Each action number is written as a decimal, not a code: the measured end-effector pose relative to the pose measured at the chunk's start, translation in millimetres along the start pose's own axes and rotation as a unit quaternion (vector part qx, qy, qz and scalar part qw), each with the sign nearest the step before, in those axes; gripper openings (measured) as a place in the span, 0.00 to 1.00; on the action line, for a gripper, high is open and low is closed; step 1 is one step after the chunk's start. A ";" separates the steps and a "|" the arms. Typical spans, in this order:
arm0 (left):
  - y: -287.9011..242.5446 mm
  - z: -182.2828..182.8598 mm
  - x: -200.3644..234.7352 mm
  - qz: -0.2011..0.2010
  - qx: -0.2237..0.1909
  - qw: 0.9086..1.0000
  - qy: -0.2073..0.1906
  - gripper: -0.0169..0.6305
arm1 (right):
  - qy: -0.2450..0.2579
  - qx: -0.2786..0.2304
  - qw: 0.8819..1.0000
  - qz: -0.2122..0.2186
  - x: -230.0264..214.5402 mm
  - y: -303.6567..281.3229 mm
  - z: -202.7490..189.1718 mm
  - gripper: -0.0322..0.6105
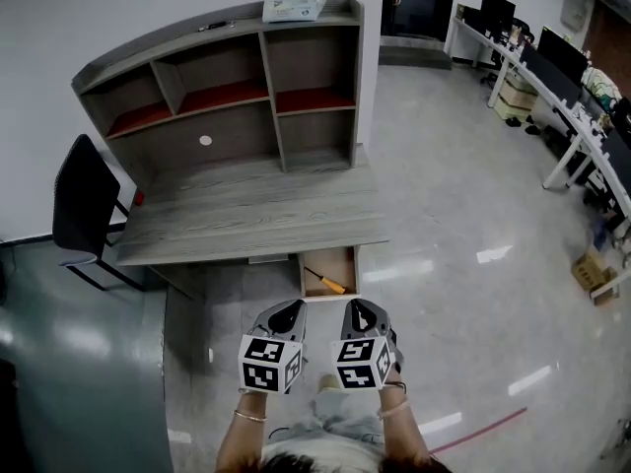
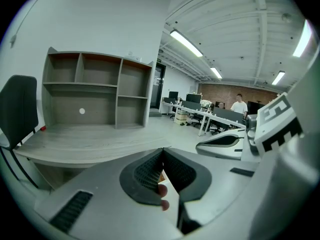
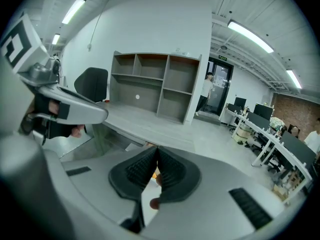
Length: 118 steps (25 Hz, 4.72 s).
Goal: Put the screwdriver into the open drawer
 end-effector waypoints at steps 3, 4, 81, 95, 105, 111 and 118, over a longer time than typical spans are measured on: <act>8.8 2.0 -7.0 -0.002 -0.009 1.000 -0.003 0.05 | -0.003 -0.006 1.000 -0.006 -1.0 12.4 1.6 0.09; 12.2 3.1 -9.1 -0.003 -0.012 1.000 -0.004 0.05 | -0.003 -0.009 1.000 -0.008 -0.6 16.6 2.2 0.09; 219.0 -39.7 -137.7 -0.014 -0.089 0.995 -0.053 0.05 | -0.047 -0.119 0.992 -0.019 51.5 274.6 -10.9 0.09; 216.2 -42.8 -148.9 -0.024 -0.085 0.994 -0.061 0.05 | -0.055 -0.126 0.990 -0.028 42.0 280.9 -15.2 0.09; 219.5 -44.6 -149.7 -0.024 -0.085 0.994 -0.063 0.05 | -0.056 -0.128 0.990 -0.028 43.5 281.4 -16.2 0.09; 219.5 -43.9 -149.5 -0.026 -0.087 0.994 -0.063 0.05 | -0.052 -0.126 0.990 -0.033 42.2 281.2 -16.5 0.09; 219.7 -41.3 -143.7 -0.027 -0.091 0.994 -0.058 0.05 | -0.047 -0.129 0.990 -0.036 44.3 277.1 -12.4 0.09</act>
Point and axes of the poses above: the fingertips, and each gripper's own axes: y backward along the fingers, x to its left, z out of its top, the point moved 3 cm from there along y, backward along the fingers, and after that the axes turned 13 degrees about -z, right-handed, at the moved point
